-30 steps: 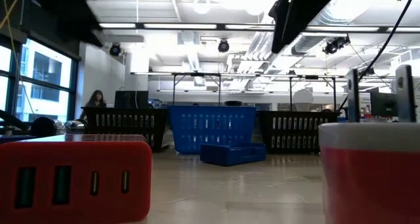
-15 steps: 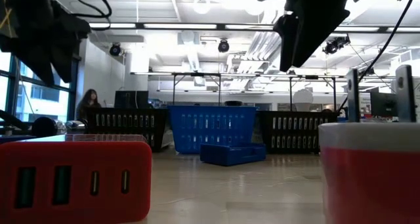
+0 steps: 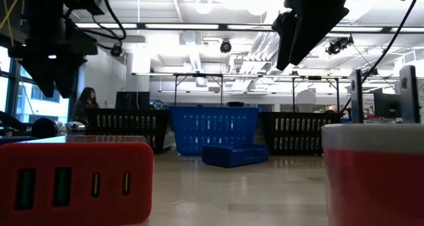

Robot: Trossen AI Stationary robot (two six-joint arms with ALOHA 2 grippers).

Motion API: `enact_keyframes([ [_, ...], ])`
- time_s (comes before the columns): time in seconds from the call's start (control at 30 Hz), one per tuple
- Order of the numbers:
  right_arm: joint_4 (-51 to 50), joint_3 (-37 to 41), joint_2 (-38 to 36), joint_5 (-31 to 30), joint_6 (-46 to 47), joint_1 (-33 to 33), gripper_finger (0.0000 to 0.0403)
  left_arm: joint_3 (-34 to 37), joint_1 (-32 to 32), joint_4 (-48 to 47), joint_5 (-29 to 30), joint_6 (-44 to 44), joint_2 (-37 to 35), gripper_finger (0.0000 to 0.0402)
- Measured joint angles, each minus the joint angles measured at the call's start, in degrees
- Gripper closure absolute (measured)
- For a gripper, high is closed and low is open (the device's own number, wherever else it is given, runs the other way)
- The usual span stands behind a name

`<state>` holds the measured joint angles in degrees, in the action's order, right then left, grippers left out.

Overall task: Pick & Place Office items
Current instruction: Put the blue hourglass into the blue bin

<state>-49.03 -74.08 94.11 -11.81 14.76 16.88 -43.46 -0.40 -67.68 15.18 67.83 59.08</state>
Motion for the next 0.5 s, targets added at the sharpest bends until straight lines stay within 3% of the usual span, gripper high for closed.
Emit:
enact_keyframes([
  [0.17, 0.02, -0.01, 0.0, 0.22, -0.01, 0.0, 0.0159, 0.58, 6.7, 0.92, -5.45, -6.78, -0.17, 0.0166],
  [0.5, 0.26, -0.09, 0.0, 0.26, 0.1, 0.0, 0.0159, 5.08, 13.57, 5.9, -6.73, -12.14, -0.15, 0.0166],
])
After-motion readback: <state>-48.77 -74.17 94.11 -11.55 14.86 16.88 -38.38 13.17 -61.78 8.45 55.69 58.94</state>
